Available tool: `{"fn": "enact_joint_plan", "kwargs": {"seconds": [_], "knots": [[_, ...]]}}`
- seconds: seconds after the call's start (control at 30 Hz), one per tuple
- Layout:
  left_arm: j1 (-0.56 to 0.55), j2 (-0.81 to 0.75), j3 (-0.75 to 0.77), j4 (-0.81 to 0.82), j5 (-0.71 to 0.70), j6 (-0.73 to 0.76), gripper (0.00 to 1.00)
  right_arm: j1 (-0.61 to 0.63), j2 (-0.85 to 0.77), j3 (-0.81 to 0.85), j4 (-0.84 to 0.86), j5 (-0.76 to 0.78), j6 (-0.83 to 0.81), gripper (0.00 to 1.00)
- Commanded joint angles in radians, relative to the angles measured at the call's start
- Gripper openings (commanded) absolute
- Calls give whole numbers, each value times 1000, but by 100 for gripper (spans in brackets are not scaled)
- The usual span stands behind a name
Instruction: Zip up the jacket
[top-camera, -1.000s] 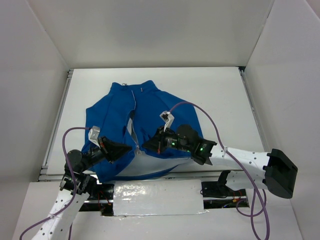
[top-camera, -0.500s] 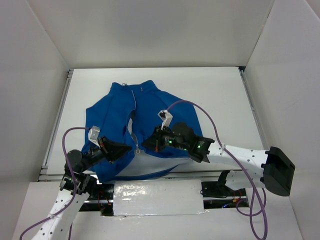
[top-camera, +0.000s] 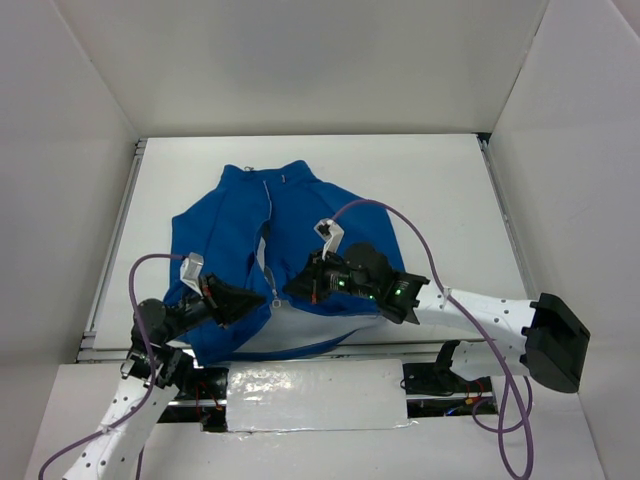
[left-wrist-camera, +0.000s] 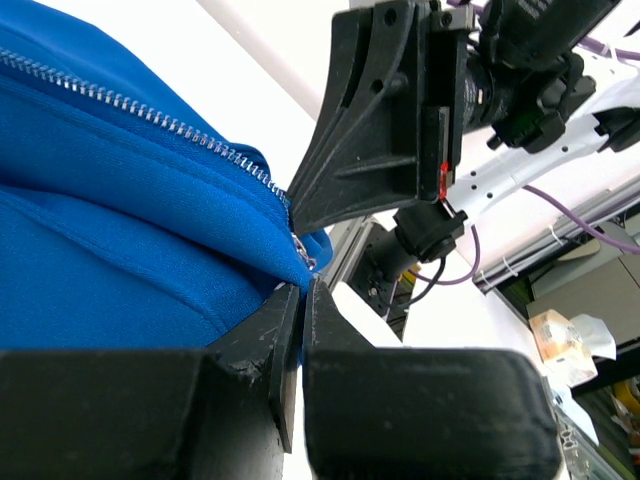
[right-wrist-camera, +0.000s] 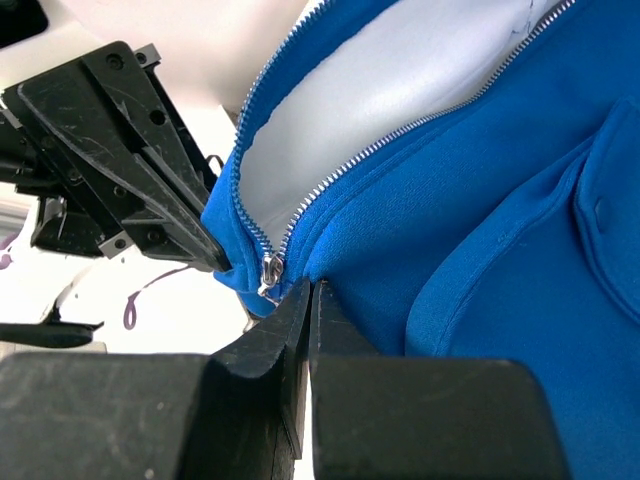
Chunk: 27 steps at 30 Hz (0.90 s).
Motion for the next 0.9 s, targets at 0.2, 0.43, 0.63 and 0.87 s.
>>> {"fn": "enact_joint_plan", "kwargs": {"seconds": [0.2,0.43,0.63,0.87], "knots": [[1,47,-4,114,69,-9,0,-61,0,101,69,-75,-60,0],[1,162,-4,142,76,-4,0,-107,79,130,101,-249,-106,0],[1,193,-4,208,73,-18,0,-106,113,119,106,-280,-105,0],[1,228,-17,243,65,-37,0,-106,115,116,68,-223,-110,5]]}}
